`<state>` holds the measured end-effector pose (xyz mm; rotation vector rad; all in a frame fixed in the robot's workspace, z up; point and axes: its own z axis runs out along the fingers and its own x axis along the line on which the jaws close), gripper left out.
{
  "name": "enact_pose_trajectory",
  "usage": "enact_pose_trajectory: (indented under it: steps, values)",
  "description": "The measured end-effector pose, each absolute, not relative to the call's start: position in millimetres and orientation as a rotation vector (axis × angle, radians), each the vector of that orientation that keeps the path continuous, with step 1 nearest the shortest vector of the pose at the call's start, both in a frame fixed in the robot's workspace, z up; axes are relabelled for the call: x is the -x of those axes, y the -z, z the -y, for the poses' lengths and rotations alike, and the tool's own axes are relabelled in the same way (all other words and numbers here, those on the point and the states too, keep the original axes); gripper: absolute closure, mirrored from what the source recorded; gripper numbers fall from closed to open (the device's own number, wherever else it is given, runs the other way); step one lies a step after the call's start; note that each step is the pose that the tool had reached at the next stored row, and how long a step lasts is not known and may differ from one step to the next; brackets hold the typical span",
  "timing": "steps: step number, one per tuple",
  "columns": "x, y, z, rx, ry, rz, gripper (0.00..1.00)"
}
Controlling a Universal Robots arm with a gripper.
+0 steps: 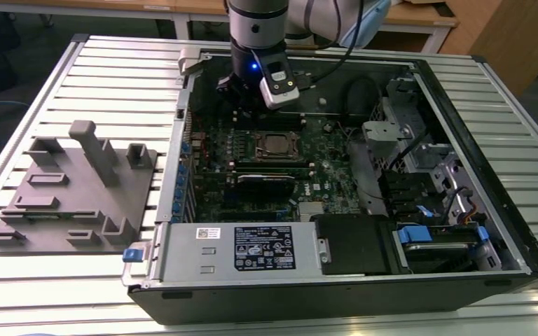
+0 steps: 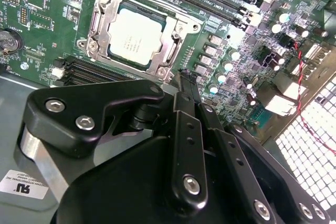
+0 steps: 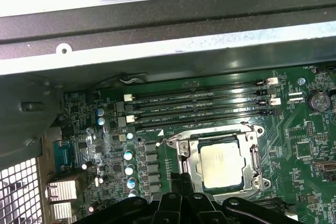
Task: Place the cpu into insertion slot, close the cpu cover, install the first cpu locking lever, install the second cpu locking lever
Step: 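Install the first cpu locking lever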
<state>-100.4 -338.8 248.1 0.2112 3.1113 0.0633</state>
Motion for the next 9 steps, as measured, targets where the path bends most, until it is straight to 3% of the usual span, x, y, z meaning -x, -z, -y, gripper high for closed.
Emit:
enact_pose_trajectory:
  steps: [9]
  values:
    - [100.9, -248.0, 340.9, -0.212, -0.099, -3.112, 0.9]
